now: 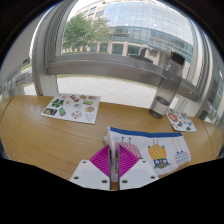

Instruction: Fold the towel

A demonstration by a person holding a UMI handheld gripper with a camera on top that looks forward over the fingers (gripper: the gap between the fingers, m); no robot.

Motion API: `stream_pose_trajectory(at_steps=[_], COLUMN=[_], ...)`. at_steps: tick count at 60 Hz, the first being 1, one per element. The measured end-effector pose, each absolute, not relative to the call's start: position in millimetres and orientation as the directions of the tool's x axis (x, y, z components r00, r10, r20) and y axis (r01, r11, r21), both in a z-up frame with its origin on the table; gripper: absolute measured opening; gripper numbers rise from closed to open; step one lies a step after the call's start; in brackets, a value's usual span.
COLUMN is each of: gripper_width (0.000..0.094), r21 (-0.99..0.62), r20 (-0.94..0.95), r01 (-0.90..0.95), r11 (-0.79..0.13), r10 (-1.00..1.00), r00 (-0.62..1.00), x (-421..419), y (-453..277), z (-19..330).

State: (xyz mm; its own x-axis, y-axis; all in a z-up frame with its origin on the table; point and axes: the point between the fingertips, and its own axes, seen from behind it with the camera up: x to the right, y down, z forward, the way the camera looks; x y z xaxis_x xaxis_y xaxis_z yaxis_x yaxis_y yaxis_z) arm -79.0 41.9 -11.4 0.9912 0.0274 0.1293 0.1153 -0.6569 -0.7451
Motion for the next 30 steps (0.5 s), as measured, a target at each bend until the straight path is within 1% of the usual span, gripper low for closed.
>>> stream_pose_trajectory(at_steps=[1, 2, 6, 11, 17, 24, 30], gripper_width=[0.0040, 0.0026, 0.0028, 0.0027, 0.0028, 0.0028, 0.0027], r21=[-0.746, -0.747, -0.747, -0.756, -0.758, -0.784, -0.811], r20=[0.140, 0.152, 0.152, 0.131, 0.046, -0.077, -0.128], r01=[0.117, 0.120, 0.112, 0.092, 0.029, -0.050, -0.087], r11=[-0.656, -0.654, -0.655, -0.648, -0.651, -0.619, -0.579], r10=[0.018, 0.008, -0.004, -0.013, -0.009, 0.017, 0.029], r00=[0.990, 0.988, 0.988, 0.991, 0.999, 0.997, 0.991], x=[-77.7, -74.9, -66.4, -76.0, -83.4, -87.9, -62.1], y=[43.3, 44.5, 42.2, 42.9, 37.9, 36.8, 35.7], z=[-12.0, -11.5, -8.5, -10.2, -5.1, 29.4, 69.6])
